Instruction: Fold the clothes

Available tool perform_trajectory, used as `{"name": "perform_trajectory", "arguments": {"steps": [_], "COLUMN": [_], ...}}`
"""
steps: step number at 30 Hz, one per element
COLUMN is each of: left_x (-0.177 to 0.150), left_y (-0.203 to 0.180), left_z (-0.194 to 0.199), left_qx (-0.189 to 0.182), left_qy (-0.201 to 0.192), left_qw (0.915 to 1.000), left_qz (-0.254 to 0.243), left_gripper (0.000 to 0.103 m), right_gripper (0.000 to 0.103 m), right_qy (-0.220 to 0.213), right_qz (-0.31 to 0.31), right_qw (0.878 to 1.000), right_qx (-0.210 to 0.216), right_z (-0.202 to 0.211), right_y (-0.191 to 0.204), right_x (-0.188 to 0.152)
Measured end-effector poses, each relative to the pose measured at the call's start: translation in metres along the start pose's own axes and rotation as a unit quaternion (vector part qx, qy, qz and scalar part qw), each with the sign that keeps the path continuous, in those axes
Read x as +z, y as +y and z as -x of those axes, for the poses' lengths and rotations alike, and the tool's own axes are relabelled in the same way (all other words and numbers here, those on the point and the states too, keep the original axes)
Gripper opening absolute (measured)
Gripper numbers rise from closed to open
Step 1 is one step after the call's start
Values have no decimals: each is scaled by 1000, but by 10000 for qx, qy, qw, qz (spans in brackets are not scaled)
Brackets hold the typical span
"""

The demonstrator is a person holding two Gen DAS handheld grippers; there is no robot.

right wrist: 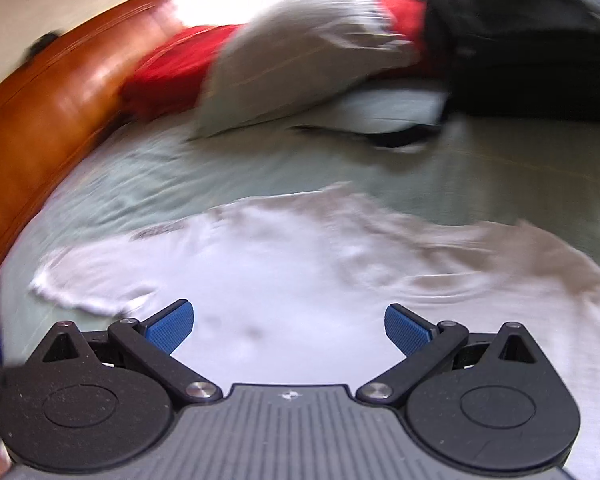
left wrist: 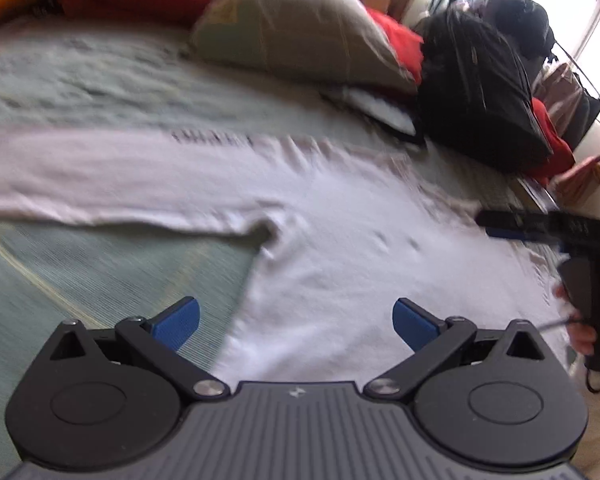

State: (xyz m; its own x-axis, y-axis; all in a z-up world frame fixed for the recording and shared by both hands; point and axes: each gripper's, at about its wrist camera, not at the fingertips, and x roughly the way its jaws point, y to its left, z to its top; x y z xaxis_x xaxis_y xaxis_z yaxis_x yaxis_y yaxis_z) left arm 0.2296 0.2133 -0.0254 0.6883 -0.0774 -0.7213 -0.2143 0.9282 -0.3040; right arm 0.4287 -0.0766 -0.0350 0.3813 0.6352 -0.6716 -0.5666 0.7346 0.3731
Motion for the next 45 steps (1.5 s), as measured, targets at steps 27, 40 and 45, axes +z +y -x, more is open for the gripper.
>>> {"name": "perform_trajectory", "arguments": {"steps": [27,40,45], "left_x": [1,19,27], "left_y": [216,244,257], "left_z": [-19,-29,-33], "left_qx": [143,290,443], "left_qy": [-1651,-2085,-2365], "left_qw": [9555,9368,9205], "left_qz": [2440,2794,3079], "left_gripper": [102,102,102], "right_gripper": [103,103,103], "right_qy": [275,213,218], "right_qz": [407,268,299], "right_qw": [9953,9963,9962], "right_qx": [830,787,782], "right_z": [-31,-32,-33], "right_y": [54,47,49], "right_x": [-17,-15,-16]}}
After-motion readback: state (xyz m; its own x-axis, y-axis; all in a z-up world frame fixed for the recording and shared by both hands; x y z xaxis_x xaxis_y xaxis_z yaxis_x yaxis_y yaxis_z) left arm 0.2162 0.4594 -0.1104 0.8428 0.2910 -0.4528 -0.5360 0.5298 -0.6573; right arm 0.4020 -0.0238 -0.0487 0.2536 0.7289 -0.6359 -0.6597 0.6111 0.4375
